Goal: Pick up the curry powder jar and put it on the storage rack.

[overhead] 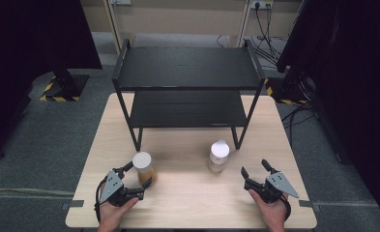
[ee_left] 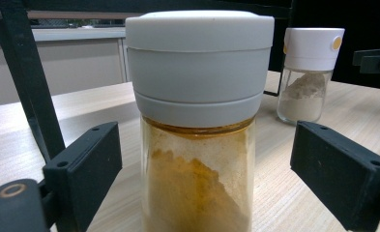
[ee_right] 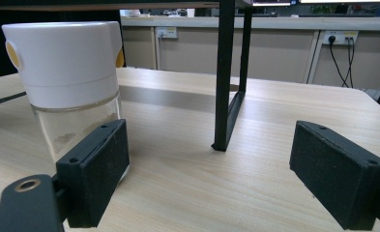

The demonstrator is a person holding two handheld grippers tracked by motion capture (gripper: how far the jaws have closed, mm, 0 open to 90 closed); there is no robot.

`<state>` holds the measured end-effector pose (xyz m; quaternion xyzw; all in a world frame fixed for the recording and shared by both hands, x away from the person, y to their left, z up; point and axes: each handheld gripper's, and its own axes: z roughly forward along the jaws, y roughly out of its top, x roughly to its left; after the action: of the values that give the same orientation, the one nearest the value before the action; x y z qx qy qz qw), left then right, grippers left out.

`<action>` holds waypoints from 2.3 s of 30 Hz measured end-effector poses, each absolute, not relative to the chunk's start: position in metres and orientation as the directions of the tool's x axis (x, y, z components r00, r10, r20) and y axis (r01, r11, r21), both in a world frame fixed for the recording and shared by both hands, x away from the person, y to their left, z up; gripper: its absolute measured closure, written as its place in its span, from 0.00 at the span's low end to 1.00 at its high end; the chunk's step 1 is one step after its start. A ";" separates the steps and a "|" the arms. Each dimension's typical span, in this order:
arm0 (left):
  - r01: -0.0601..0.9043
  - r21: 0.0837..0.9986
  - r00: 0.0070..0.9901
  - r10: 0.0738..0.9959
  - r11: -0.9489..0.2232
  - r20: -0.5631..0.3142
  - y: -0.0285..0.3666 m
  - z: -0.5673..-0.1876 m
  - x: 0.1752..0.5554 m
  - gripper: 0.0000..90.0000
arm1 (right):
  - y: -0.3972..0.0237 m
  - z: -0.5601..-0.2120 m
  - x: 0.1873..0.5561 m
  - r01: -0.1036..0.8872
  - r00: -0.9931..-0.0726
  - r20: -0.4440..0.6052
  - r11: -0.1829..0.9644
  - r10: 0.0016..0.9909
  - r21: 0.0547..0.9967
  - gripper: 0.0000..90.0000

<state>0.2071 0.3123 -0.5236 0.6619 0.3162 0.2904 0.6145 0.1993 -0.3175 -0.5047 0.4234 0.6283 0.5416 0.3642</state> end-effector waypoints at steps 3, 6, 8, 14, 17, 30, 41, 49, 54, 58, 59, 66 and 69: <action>0.061 0.997 0.631 0.776 -0.044 -0.005 0.312 -0.524 0.207 0.11 | -0.318 -0.504 0.199 0.139 -0.376 0.002 0.055 0.926 0.989 0.16; 0.061 0.997 0.632 0.775 -0.046 -0.003 0.312 -0.524 0.207 0.12 | -0.318 -0.505 0.199 0.138 -0.376 0.002 0.054 0.927 0.989 0.16; 0.061 0.997 0.632 0.775 -0.047 -0.002 0.312 -0.523 0.207 0.12 | -0.318 -0.505 0.199 0.138 -0.376 0.002 0.054 0.927 0.989 0.16; 0.068 0.997 0.636 0.772 -0.042 -0.011 0.313 -0.523 0.208 0.12 | -0.318 -0.505 0.199 0.138 -0.375 0.002 0.054 0.927 0.989 0.16; 0.065 0.997 0.645 0.764 -0.049 -0.005 0.311 -0.521 0.209 0.12 | -0.317 -0.504 0.199 0.140 -0.375 0.002 0.055 0.927 0.989 0.16; 0.053 0.997 0.626 0.779 -0.049 0.005 0.303 -0.517 0.213 0.15 | -0.317 -0.504 0.200 0.139 -0.378 -0.002 0.059 0.926 0.988 0.16; 0.037 0.999 0.623 0.782 -0.034 0.004 0.301 -0.513 0.218 0.21 | -0.316 -0.504 0.200 0.138 -0.376 -0.008 0.064 0.927 0.988 0.16; 0.032 0.999 0.608 0.794 -0.034 0.007 0.303 -0.509 0.217 0.26 | -0.316 -0.504 0.200 0.138 -0.375 -0.008 0.064 0.927 0.988 0.16; 0.031 0.999 0.609 0.793 -0.035 0.009 0.302 -0.509 0.217 0.29 | -0.316 -0.504 0.200 0.138 -0.375 -0.006 0.062 0.927 0.989 0.16; 0.040 0.999 0.608 0.794 -0.029 -0.001 0.302 -0.508 0.217 0.33 | -0.316 -0.504 0.200 0.138 -0.374 -0.005 0.061 0.927 0.989 0.16; 0.042 0.999 0.610 0.793 -0.029 -0.003 0.302 -0.507 0.217 0.34 | -0.316 -0.504 0.200 0.138 -0.374 -0.004 0.060 0.927 0.989 0.16; 0.040 0.999 0.611 0.792 -0.034 0.003 0.300 -0.507 0.218 0.37 | -0.317 -0.504 0.201 0.140 -0.375 -0.002 0.059 0.927 0.988 0.16; 0.041 0.999 0.610 0.792 -0.035 0.002 0.300 -0.506 0.218 0.37 | -0.317 -0.504 0.201 0.140 -0.375 -0.002 0.059 0.927 0.988 0.16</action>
<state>0.2178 0.2996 -0.5064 0.6515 0.3198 0.3047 0.6168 0.2006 -0.3167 -0.5040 0.4236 0.6297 0.5396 0.3645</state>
